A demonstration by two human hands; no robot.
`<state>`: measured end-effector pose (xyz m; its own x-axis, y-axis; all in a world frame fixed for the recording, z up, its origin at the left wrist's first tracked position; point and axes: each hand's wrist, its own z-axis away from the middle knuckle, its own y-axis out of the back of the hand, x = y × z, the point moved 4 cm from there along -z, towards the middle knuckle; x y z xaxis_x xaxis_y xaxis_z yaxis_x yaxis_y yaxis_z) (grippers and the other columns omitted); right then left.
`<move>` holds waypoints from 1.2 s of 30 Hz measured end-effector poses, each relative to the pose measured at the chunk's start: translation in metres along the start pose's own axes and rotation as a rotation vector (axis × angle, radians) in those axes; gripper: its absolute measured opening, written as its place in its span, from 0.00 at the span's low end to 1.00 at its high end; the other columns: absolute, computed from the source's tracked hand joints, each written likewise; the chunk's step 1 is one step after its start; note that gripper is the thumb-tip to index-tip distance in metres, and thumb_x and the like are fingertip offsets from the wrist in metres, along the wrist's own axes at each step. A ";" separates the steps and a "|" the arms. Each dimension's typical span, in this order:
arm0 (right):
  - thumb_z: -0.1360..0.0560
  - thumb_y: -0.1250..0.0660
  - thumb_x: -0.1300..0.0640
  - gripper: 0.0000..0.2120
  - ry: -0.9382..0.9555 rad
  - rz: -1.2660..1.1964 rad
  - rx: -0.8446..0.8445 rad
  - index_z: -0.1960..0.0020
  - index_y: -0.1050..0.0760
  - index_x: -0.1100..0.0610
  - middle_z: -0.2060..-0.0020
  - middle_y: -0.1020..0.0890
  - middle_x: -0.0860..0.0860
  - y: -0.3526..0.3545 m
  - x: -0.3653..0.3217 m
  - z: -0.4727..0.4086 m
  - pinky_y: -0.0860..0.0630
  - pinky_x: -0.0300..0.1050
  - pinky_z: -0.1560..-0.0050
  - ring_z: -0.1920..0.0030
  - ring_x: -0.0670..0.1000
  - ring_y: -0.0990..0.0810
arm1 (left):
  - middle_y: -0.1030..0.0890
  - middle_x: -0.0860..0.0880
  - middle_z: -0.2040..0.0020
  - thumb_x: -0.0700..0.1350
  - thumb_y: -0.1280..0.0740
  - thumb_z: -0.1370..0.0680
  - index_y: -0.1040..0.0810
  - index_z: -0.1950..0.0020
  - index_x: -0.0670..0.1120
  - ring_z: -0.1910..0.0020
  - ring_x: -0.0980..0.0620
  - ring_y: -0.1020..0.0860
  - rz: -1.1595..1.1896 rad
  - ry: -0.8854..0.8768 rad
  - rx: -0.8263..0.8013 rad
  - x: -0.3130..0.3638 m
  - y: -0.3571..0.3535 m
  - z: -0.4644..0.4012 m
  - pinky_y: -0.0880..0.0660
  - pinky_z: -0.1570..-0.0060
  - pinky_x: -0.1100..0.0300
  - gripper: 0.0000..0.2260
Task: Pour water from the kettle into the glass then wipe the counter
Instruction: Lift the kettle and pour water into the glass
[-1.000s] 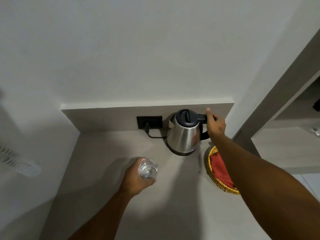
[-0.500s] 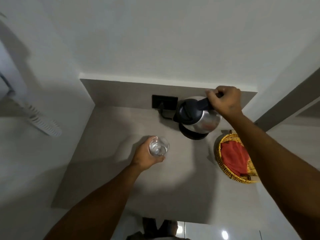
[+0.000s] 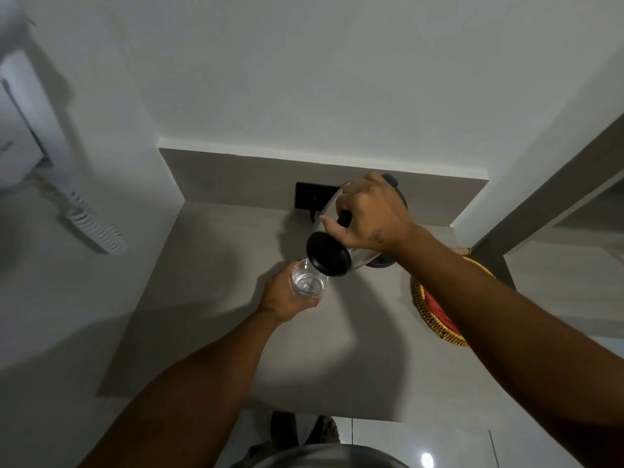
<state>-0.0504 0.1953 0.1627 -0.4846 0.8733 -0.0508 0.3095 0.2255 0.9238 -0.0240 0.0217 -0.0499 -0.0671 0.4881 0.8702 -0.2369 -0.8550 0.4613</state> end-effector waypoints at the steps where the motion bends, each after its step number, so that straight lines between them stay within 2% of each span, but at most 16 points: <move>1: 0.25 0.34 0.43 0.21 0.017 0.022 -0.005 0.68 0.22 0.58 0.71 0.23 0.51 0.000 -0.003 -0.001 0.28 0.53 0.49 0.66 0.53 0.25 | 0.17 0.57 0.50 0.42 0.14 0.40 0.22 0.42 0.56 0.49 0.52 0.17 -0.003 0.001 -0.006 0.000 0.000 0.000 0.25 0.55 0.72 0.31; 3: 0.25 0.35 0.43 0.21 0.046 0.058 -0.006 0.67 0.21 0.58 0.70 0.22 0.52 0.001 -0.009 -0.004 0.28 0.53 0.49 0.65 0.53 0.24 | 0.18 0.59 0.51 0.43 0.14 0.40 0.22 0.41 0.56 0.50 0.55 0.18 -0.006 -0.001 -0.002 0.001 0.002 0.001 0.27 0.60 0.79 0.31; 5: 0.24 0.36 0.43 0.22 0.075 0.088 -0.009 0.66 0.21 0.59 0.70 0.21 0.53 0.003 -0.015 -0.007 0.28 0.53 0.50 0.65 0.54 0.24 | 0.18 0.58 0.49 0.44 0.14 0.40 0.21 0.38 0.53 0.49 0.54 0.18 -0.009 -0.004 0.003 0.001 0.002 0.001 0.28 0.58 0.79 0.33; 10: 0.23 0.38 0.42 0.23 0.114 0.139 -0.023 0.66 0.21 0.59 0.69 0.20 0.53 0.012 -0.018 -0.010 0.28 0.55 0.50 0.64 0.55 0.23 | 0.16 0.51 0.42 0.43 0.14 0.40 0.22 0.34 0.49 0.44 0.51 0.18 -0.008 -0.015 0.011 0.000 0.001 0.000 0.24 0.49 0.66 0.36; 14: 0.23 0.36 0.43 0.22 0.142 0.155 0.006 0.66 0.22 0.60 0.70 0.21 0.53 0.022 -0.019 -0.011 0.27 0.55 0.51 0.65 0.55 0.24 | 0.17 0.51 0.40 0.44 0.14 0.40 0.22 0.32 0.49 0.43 0.52 0.20 -0.028 -0.014 0.010 0.001 0.000 0.000 0.25 0.49 0.67 0.37; 18: 0.24 0.36 0.43 0.22 0.165 0.172 0.044 0.67 0.23 0.60 0.70 0.22 0.53 0.033 -0.023 -0.016 0.27 0.55 0.52 0.65 0.55 0.24 | 0.17 0.51 0.41 0.41 0.14 0.40 0.23 0.32 0.50 0.40 0.49 0.19 0.009 -0.001 -0.004 -0.001 -0.001 0.000 0.20 0.41 0.55 0.37; 25: 0.24 0.34 0.45 0.21 0.216 0.181 0.096 0.67 0.23 0.60 0.72 0.23 0.54 0.051 -0.027 -0.024 0.26 0.55 0.55 0.67 0.55 0.25 | 0.19 0.56 0.45 0.43 0.14 0.40 0.22 0.32 0.50 0.43 0.52 0.19 -0.012 -0.029 0.008 0.003 -0.001 0.001 0.22 0.46 0.64 0.38; 28: 0.24 0.34 0.45 0.21 0.226 0.198 0.097 0.66 0.23 0.60 0.72 0.23 0.54 0.055 -0.027 -0.026 0.26 0.54 0.55 0.67 0.55 0.25 | 0.20 0.58 0.46 0.44 0.14 0.40 0.22 0.33 0.50 0.45 0.55 0.20 -0.038 -0.043 0.015 0.005 0.001 0.002 0.29 0.53 0.79 0.37; 33: 0.23 0.35 0.44 0.22 0.228 0.222 0.079 0.66 0.24 0.60 0.72 0.23 0.53 0.060 -0.028 -0.029 0.27 0.55 0.54 0.67 0.55 0.25 | 0.19 0.59 0.50 0.41 0.15 0.41 0.21 0.36 0.52 0.47 0.53 0.18 -0.010 -0.017 0.010 0.004 0.000 0.002 0.28 0.58 0.79 0.35; 36: 0.22 0.37 0.43 0.23 0.231 0.237 0.053 0.65 0.23 0.60 0.71 0.22 0.53 0.060 -0.028 -0.030 0.28 0.55 0.53 0.66 0.55 0.25 | 0.19 0.56 0.47 0.42 0.15 0.40 0.22 0.34 0.50 0.46 0.53 0.19 -0.027 -0.023 0.010 0.005 0.000 0.002 0.29 0.56 0.77 0.36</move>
<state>-0.0424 0.1712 0.2309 -0.5651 0.7842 0.2564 0.4750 0.0551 0.8782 -0.0224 0.0240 -0.0454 -0.0387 0.5066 0.8613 -0.2287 -0.8436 0.4859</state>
